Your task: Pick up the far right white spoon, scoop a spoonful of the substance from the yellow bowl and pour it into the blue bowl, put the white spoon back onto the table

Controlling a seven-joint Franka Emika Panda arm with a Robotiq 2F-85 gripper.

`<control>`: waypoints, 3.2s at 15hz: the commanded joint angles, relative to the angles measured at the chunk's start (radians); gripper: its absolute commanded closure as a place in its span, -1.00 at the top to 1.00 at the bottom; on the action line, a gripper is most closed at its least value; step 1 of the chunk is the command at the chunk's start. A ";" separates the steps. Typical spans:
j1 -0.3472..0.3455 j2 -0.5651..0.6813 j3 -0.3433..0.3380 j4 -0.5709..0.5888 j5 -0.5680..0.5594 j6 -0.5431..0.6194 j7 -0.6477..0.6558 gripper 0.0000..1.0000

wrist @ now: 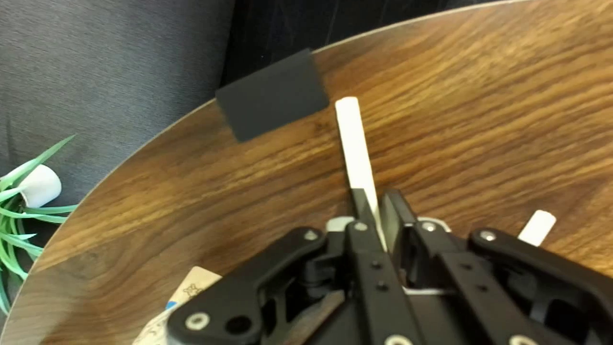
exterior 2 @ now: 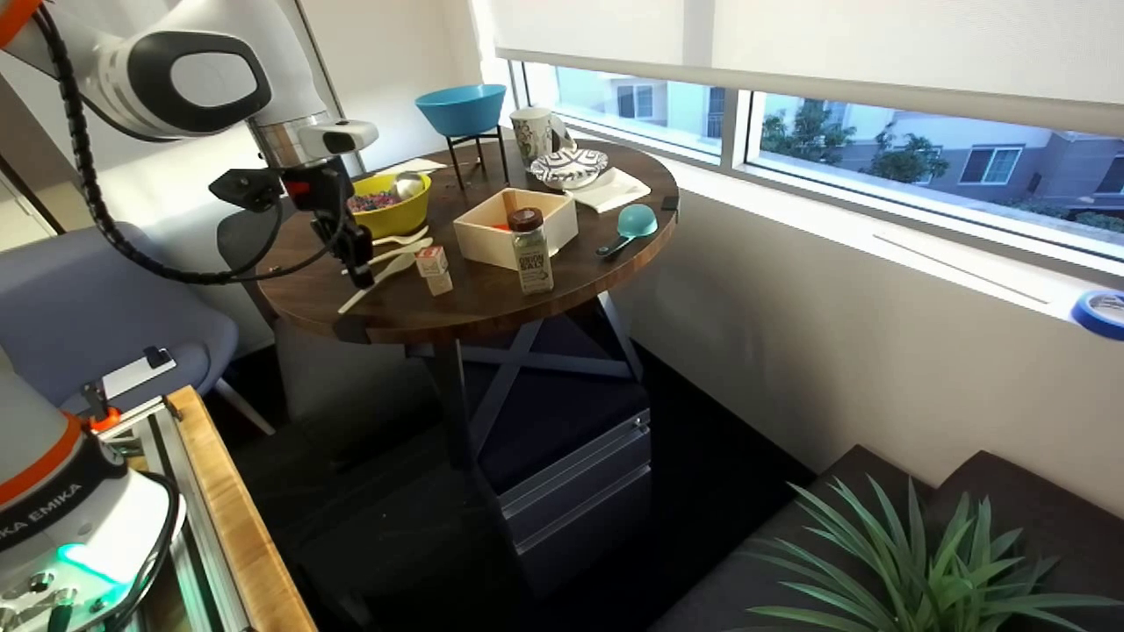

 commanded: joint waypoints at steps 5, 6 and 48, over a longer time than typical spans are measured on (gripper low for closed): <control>0.027 0.041 -0.044 0.001 0.084 0.093 -0.094 -0.32; 0.029 0.041 -0.047 0.002 0.087 0.094 -0.107 -0.19; 0.124 -0.149 0.173 0.271 0.053 -0.495 0.140 -0.93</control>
